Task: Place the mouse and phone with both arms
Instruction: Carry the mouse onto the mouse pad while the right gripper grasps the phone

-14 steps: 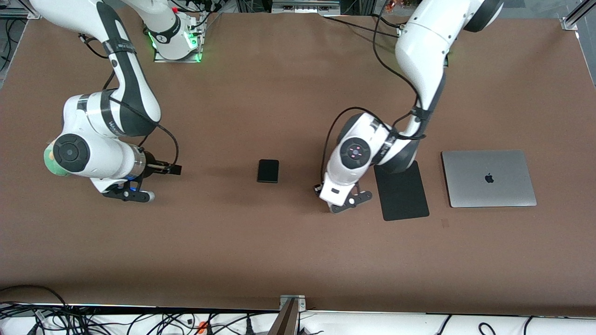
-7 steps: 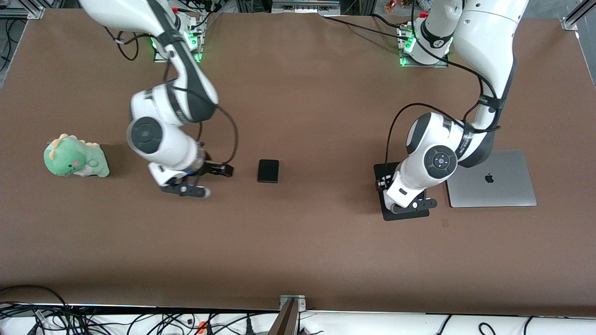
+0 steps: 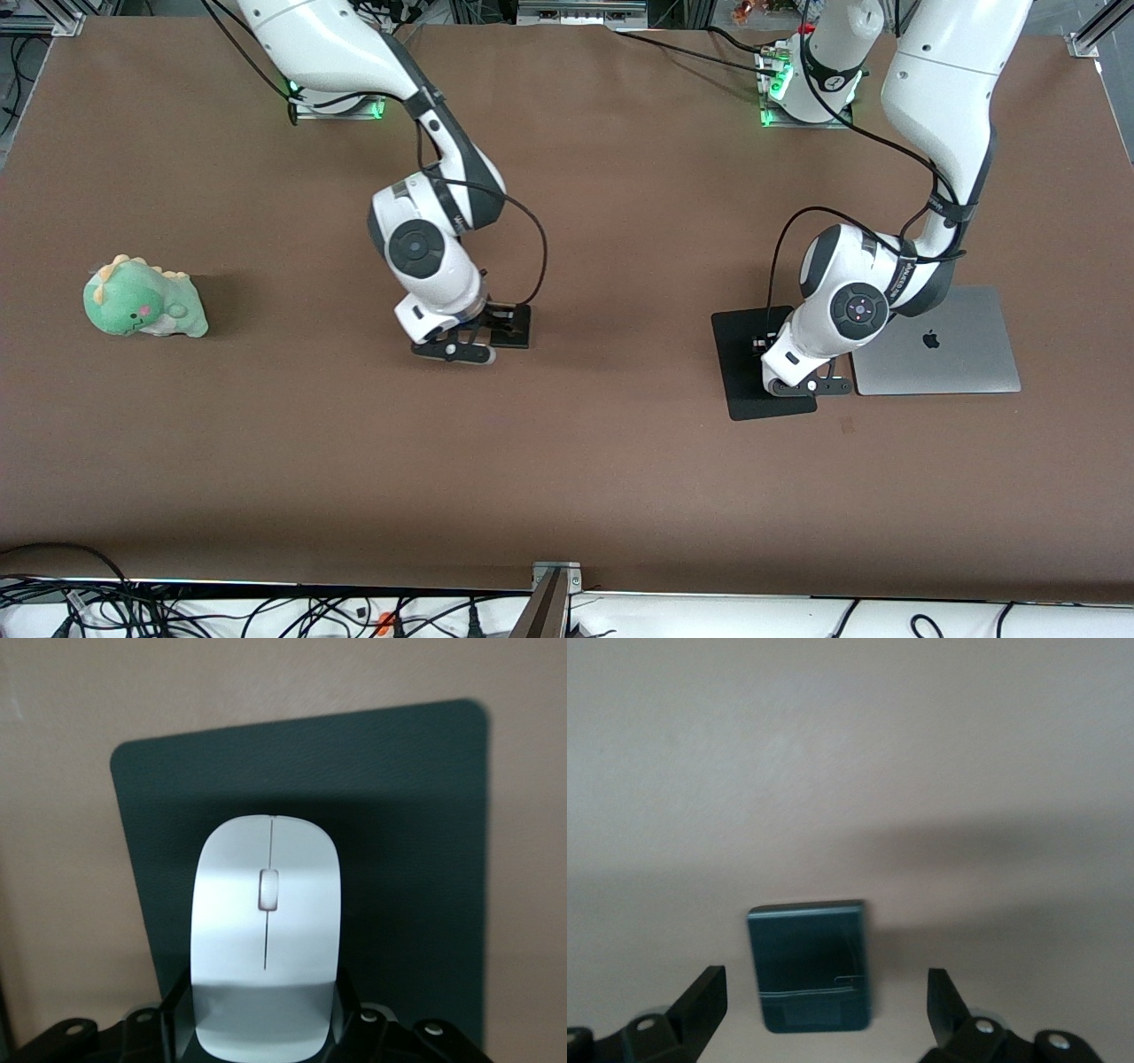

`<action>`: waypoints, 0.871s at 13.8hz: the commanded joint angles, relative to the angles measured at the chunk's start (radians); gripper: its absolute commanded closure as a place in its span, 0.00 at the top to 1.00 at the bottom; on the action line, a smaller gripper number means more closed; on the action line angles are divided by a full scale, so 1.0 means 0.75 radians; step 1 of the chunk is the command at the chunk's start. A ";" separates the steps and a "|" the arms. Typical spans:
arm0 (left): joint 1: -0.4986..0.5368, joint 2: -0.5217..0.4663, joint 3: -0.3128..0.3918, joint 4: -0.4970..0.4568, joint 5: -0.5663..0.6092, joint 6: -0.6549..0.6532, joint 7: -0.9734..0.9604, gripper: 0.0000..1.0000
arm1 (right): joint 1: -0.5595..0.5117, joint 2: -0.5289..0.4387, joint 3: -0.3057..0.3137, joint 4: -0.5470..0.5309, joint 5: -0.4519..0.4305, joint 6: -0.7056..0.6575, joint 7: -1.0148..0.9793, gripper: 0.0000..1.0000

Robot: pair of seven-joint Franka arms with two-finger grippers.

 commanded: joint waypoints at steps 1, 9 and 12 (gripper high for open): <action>0.018 0.020 -0.018 0.000 0.025 0.025 0.023 0.71 | 0.075 0.054 -0.026 -0.008 -0.003 0.077 0.045 1.00; 0.057 -0.155 -0.033 0.107 0.002 -0.204 0.021 1.00 | 0.094 0.084 -0.038 -0.065 -0.028 0.178 0.047 1.00; 0.079 -0.335 -0.037 0.107 -0.020 -0.347 0.023 1.00 | 0.108 0.103 -0.041 -0.098 -0.036 0.253 0.045 1.00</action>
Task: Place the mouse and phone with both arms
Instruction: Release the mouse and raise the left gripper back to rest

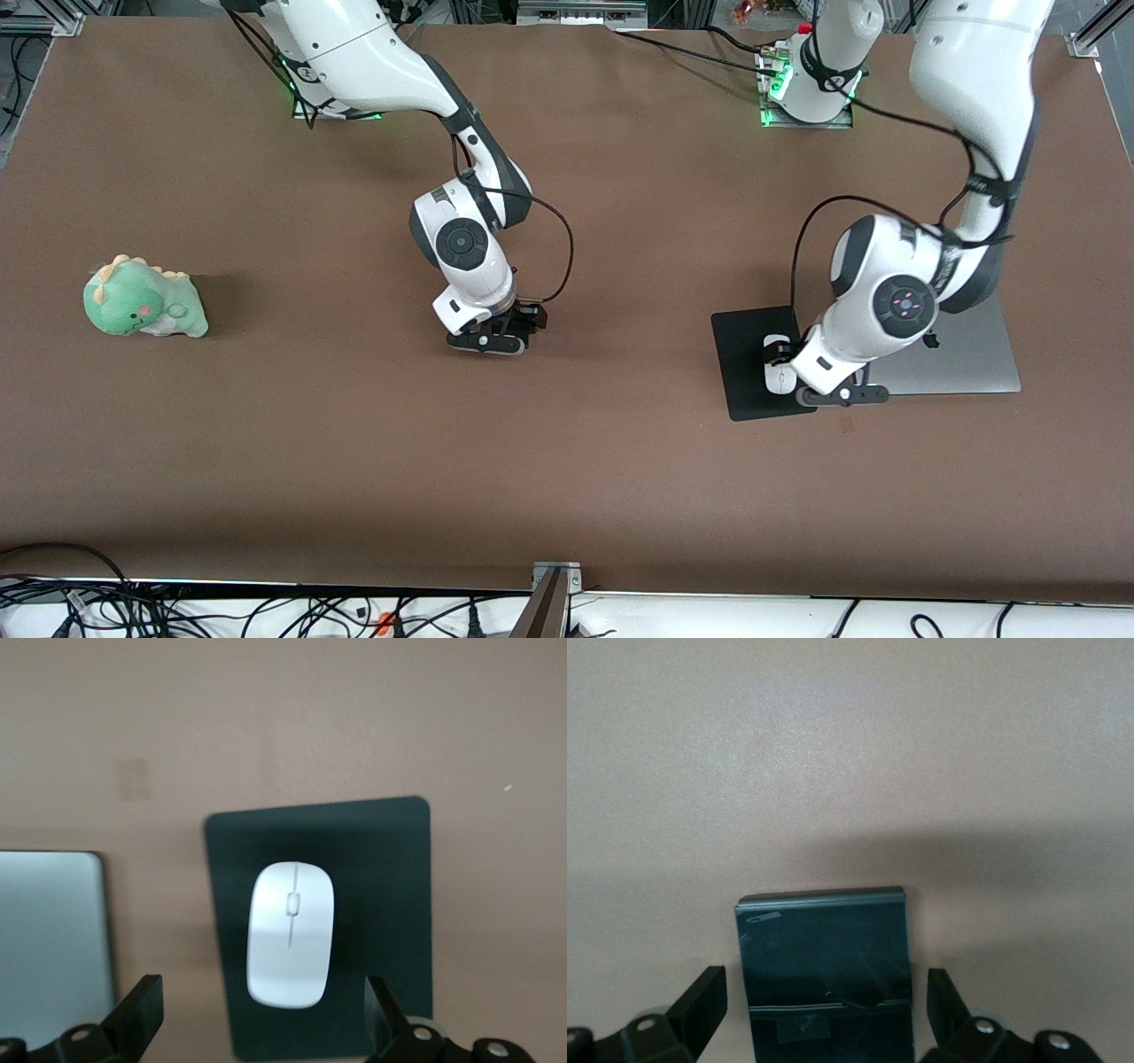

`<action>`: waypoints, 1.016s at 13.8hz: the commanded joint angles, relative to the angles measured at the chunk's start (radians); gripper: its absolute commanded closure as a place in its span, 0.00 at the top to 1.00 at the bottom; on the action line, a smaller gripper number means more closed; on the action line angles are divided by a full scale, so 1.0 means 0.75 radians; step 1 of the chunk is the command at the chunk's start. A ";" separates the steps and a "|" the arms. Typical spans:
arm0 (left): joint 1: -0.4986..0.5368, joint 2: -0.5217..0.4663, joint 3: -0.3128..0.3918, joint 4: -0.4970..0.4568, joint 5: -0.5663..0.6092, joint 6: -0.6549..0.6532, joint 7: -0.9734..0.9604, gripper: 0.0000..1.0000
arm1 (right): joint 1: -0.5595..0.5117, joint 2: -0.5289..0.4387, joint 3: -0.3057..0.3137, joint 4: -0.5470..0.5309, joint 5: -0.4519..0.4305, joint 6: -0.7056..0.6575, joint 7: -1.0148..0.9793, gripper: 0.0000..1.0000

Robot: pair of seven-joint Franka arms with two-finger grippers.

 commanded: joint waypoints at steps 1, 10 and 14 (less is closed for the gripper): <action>0.037 -0.220 -0.024 -0.031 -0.018 -0.170 0.023 1.00 | 0.030 0.005 -0.017 -0.065 -0.028 0.112 0.013 0.98; 0.092 -0.674 -0.002 0.003 -0.018 -0.600 0.260 1.00 | 0.010 -0.009 -0.023 -0.012 -0.032 -0.073 -0.024 0.41; 0.119 -0.664 -0.006 0.143 -0.018 -0.723 0.258 1.00 | -0.017 -0.050 -0.109 -0.002 -0.030 -0.208 -0.298 0.34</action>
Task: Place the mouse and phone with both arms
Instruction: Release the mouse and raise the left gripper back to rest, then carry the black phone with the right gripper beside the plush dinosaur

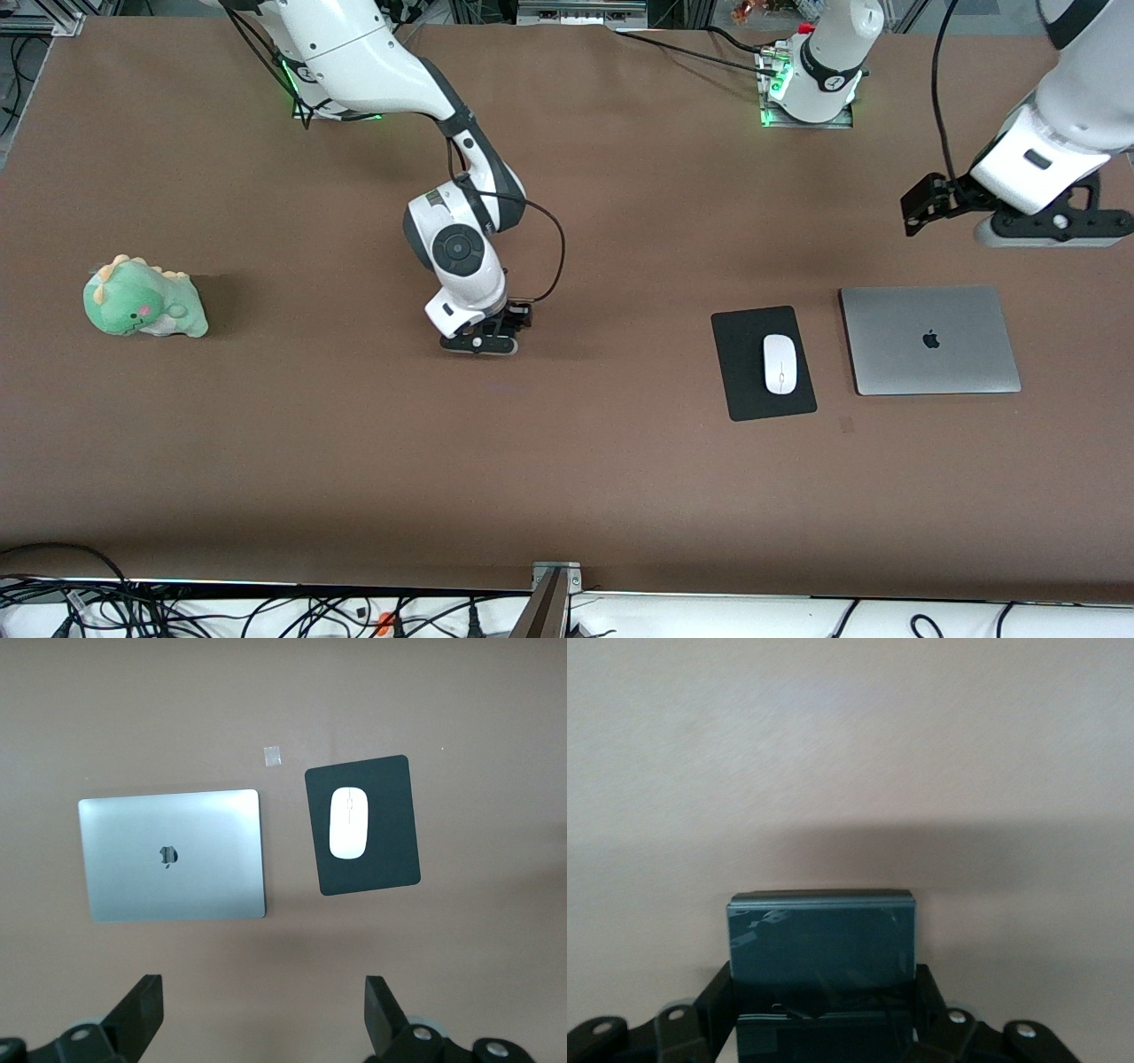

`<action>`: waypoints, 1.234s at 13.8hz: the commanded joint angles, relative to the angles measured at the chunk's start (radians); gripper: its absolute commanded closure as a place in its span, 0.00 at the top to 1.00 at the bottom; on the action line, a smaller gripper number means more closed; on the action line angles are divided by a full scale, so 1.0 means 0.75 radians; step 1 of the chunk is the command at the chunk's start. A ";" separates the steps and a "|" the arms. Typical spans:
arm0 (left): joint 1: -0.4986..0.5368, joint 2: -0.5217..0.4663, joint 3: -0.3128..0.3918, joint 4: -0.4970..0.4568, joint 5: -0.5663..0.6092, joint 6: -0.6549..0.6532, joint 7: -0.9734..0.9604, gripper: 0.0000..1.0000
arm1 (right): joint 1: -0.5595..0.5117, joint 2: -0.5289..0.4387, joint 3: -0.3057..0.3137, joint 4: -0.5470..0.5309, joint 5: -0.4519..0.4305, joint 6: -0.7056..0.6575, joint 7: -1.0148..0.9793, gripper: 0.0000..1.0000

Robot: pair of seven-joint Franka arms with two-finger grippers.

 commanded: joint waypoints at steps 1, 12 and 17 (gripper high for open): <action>0.019 0.013 -0.007 0.063 -0.017 -0.058 0.039 1.00 | -0.039 -0.059 -0.051 -0.006 -0.013 -0.122 -0.193 0.33; 0.054 0.103 -0.022 0.229 -0.023 -0.074 0.019 1.00 | -0.407 -0.450 -0.160 -0.648 0.006 0.242 -0.742 0.26; 0.042 0.099 -0.038 0.235 -0.021 -0.107 0.014 1.00 | -0.571 -0.473 -0.221 -0.775 0.008 0.424 -0.848 0.26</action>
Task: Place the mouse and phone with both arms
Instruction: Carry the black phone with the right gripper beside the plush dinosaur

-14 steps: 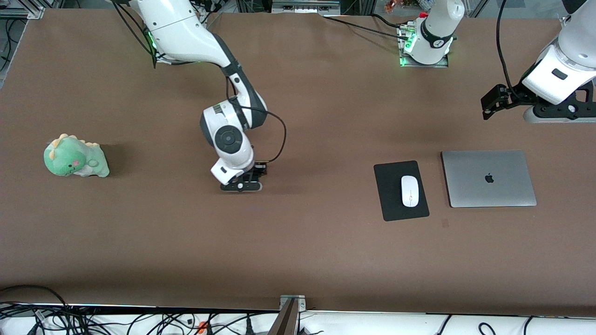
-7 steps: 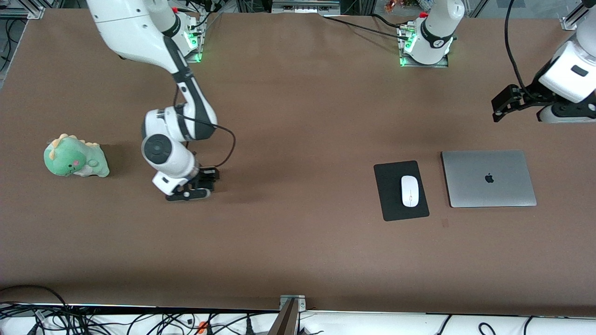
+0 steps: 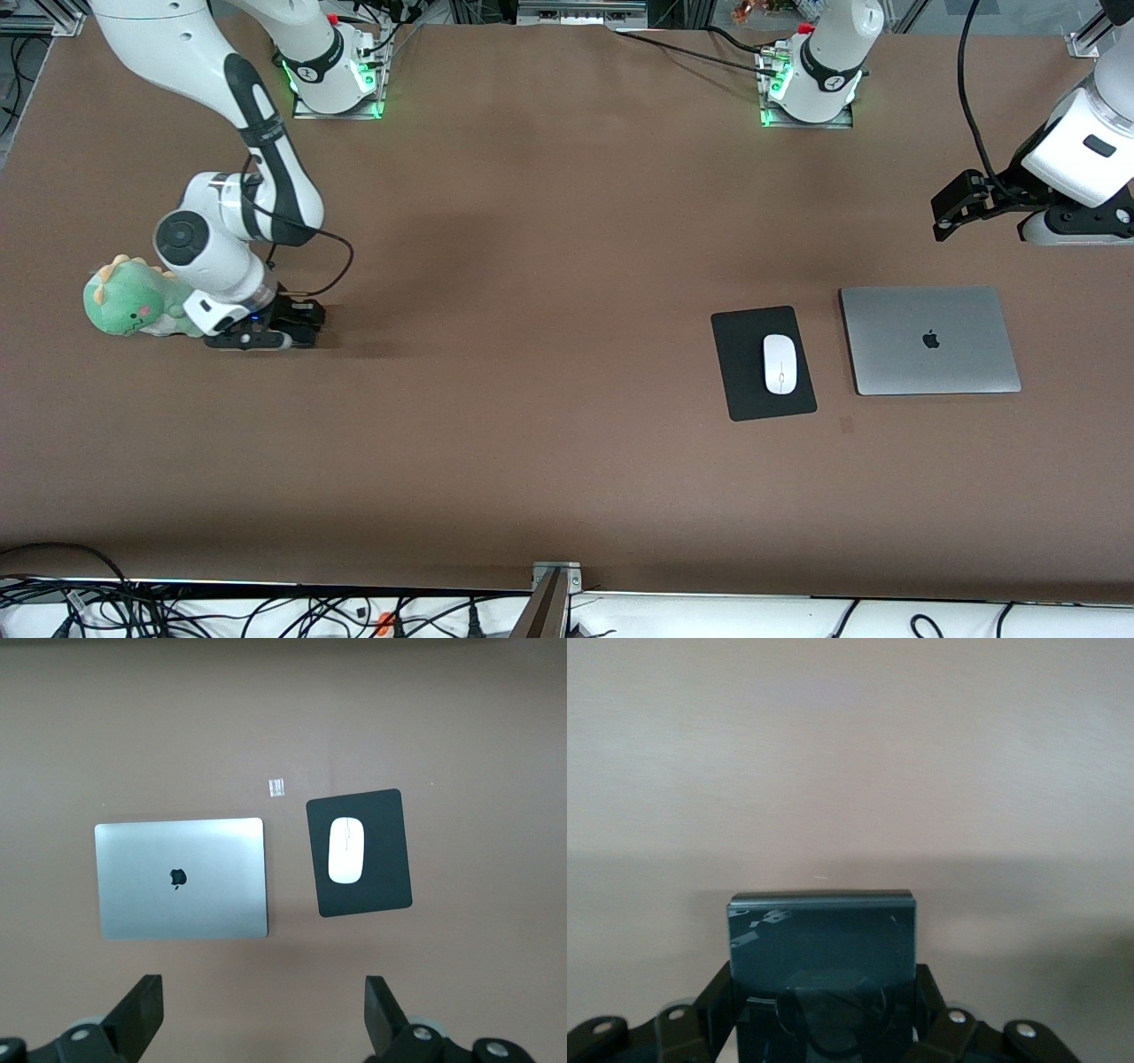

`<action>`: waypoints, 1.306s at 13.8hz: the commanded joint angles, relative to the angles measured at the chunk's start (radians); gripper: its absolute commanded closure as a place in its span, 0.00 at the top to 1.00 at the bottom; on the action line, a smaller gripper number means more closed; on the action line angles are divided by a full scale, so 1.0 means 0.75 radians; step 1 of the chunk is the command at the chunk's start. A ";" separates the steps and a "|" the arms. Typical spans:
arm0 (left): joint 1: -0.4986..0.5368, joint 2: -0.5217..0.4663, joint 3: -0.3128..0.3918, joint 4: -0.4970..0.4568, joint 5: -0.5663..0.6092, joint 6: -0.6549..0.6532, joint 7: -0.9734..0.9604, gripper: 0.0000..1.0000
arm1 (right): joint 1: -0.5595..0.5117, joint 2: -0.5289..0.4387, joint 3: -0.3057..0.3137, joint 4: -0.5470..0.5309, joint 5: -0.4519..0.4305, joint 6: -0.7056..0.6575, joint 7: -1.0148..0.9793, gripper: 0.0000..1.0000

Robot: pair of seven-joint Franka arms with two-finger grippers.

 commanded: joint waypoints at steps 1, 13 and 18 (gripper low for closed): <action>0.001 0.015 -0.006 0.048 -0.019 -0.057 0.010 1.00 | -0.083 -0.034 0.009 -0.066 0.007 0.117 -0.045 0.26; 0.003 0.015 -0.006 0.048 -0.019 -0.067 0.008 1.00 | -0.137 0.019 0.028 -0.040 0.078 0.112 -0.143 1.00; 0.003 0.015 -0.006 0.048 -0.019 -0.067 0.008 1.00 | -0.135 -0.113 0.028 -0.032 0.080 -0.039 -0.131 1.00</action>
